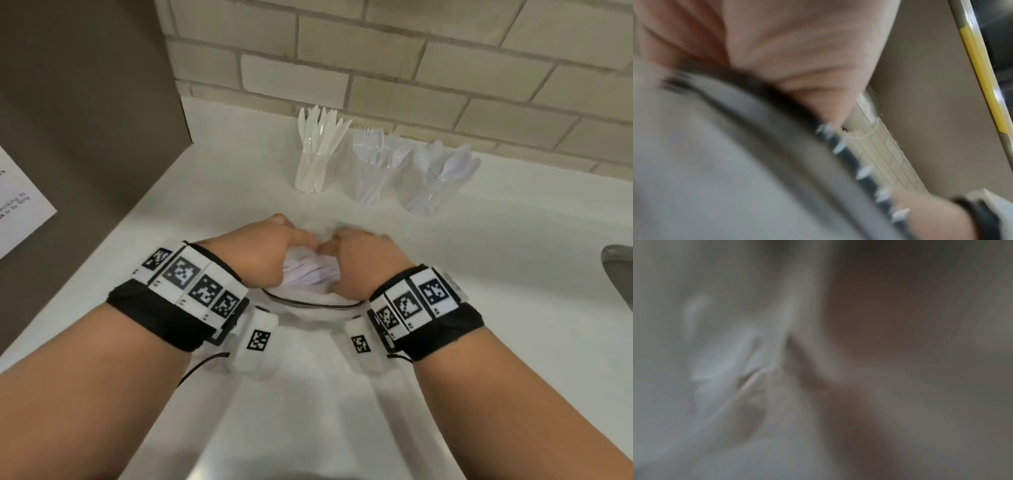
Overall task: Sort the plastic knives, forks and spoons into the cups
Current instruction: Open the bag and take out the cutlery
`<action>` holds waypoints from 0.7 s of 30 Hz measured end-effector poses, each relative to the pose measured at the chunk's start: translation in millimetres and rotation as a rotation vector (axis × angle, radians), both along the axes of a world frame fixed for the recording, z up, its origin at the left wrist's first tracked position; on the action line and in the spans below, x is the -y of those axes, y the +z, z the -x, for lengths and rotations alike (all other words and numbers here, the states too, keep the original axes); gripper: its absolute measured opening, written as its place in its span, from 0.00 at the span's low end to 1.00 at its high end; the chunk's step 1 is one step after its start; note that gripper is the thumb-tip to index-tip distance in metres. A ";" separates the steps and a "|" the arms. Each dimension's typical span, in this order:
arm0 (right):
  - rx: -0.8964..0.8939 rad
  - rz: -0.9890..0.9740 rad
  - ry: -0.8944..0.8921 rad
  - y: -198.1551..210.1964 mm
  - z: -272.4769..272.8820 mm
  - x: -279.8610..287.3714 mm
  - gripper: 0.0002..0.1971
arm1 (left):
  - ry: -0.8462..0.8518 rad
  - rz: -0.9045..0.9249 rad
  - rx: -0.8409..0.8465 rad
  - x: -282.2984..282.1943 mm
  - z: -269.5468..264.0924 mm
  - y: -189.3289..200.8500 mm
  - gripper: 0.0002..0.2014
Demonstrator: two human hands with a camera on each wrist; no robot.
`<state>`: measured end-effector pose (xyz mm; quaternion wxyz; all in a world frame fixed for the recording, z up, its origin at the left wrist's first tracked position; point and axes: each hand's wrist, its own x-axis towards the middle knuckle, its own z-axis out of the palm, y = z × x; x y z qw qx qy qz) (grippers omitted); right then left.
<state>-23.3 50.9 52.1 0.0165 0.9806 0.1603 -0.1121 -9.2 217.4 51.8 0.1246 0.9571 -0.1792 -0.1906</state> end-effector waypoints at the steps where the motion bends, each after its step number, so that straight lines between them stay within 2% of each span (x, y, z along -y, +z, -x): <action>1: -0.043 0.032 -0.054 -6.7 0.4 1.9 0.23 | 0.040 -0.005 0.009 -4.8 -1.5 0.3 0.31; 3: -0.090 0.059 -0.076 -17.5 3.9 -0.8 0.25 | 0.145 -0.120 0.032 -11.4 -2.6 -3.5 0.28; 5: -0.111 0.048 -0.052 -21.9 7.5 -5.3 0.25 | 0.197 -0.226 0.012 -11.6 1.6 -9.1 0.31; 7: -0.123 0.007 -0.051 -17.4 6.8 -6.0 0.25 | 0.203 -0.219 0.001 -12.0 4.7 -13.8 0.33; 9: -0.064 -0.096 -0.020 -10.7 0.6 -6.2 0.22 | 0.204 -0.172 0.008 -17.0 3.3 -15.7 0.34; 12: 0.006 -0.217 0.139 -8.4 -8.2 -16.2 0.26 | 0.201 -0.099 0.002 -22.0 2.1 -13.4 0.41; 14: -0.037 -0.140 0.168 -14.2 -9.8 -24.3 0.30 | 0.196 -0.070 -0.024 -22.6 4.7 -13.1 0.42; 16: -0.038 -0.040 0.146 -22.4 -10.3 -27.6 0.31 | 0.217 -0.053 -0.025 -24.8 7.6 -15.0 0.44; 21: -0.015 0.064 0.137 -22.8 -16.7 -32.9 0.17 | 0.312 -0.043 0.023 -31.9 8.8 -17.9 0.44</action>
